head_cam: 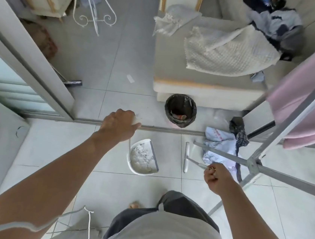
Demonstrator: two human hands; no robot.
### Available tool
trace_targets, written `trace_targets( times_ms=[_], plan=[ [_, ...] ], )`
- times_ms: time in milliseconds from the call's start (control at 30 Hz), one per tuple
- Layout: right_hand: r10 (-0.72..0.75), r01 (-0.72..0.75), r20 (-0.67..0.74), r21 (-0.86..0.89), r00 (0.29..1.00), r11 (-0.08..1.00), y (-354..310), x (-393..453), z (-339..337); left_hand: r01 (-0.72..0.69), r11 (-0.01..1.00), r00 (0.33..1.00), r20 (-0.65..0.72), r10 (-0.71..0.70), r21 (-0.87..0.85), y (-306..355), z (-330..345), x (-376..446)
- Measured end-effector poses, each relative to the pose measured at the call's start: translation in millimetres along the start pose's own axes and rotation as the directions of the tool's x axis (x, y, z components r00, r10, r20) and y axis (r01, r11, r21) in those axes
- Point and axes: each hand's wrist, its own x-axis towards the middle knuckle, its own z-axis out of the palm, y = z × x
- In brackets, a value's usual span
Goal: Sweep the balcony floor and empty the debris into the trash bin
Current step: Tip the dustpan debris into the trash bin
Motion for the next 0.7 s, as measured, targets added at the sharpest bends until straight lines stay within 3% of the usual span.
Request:
trace_targets(
  times_ms=[333,567,700],
  plan=[
    [0.029,-0.027,-0.031,0.065,0.999,0.998,-33,17,23,0.001,1.0,0.992,-0.124,0.001,0.014,28,-43,56],
    [0.106,-0.102,-0.02,0.156,0.994,0.982,-51,43,28,-0.085,0.996,0.996,-0.029,0.086,0.019,63,-74,90],
    [0.133,-0.127,-0.02,0.179,0.991,0.976,-59,52,28,-0.126,0.992,0.991,-0.051,0.126,0.007,83,-94,101]
  ],
)
